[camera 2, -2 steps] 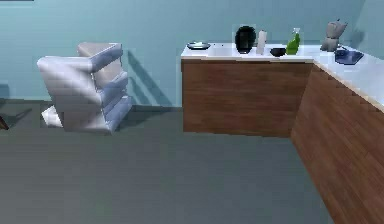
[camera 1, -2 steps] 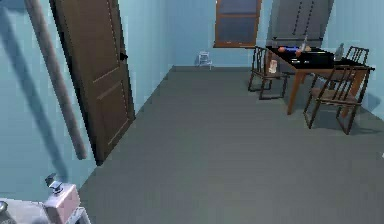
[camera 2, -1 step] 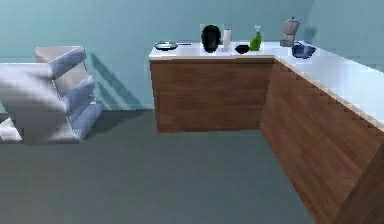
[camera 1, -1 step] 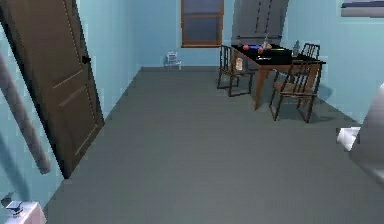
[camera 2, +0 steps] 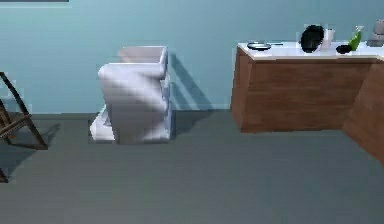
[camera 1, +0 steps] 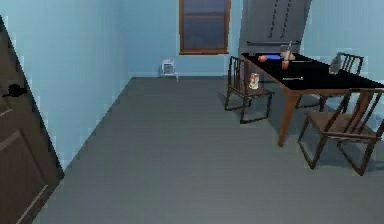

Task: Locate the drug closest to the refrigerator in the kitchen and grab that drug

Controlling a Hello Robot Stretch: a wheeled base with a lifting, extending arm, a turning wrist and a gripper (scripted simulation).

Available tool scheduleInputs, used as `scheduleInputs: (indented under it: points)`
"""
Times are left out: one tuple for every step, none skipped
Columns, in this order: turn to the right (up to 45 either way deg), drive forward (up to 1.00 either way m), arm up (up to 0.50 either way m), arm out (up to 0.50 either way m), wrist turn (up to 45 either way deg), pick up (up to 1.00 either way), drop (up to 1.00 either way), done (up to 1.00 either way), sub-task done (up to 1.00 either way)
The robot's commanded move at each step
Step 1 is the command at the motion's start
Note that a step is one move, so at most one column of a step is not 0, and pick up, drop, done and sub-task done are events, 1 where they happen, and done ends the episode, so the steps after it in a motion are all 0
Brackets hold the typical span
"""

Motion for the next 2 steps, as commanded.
scheduleInputs:
  points:
    - [0.0, 1.0, 0.0, 0.0, 0.0, 0.0, 0.0, 0.0, 0.0]
    - [0.0, 1.0, 0.0, 0.0, 0.0, 0.0, 0.0, 0.0, 0.0]
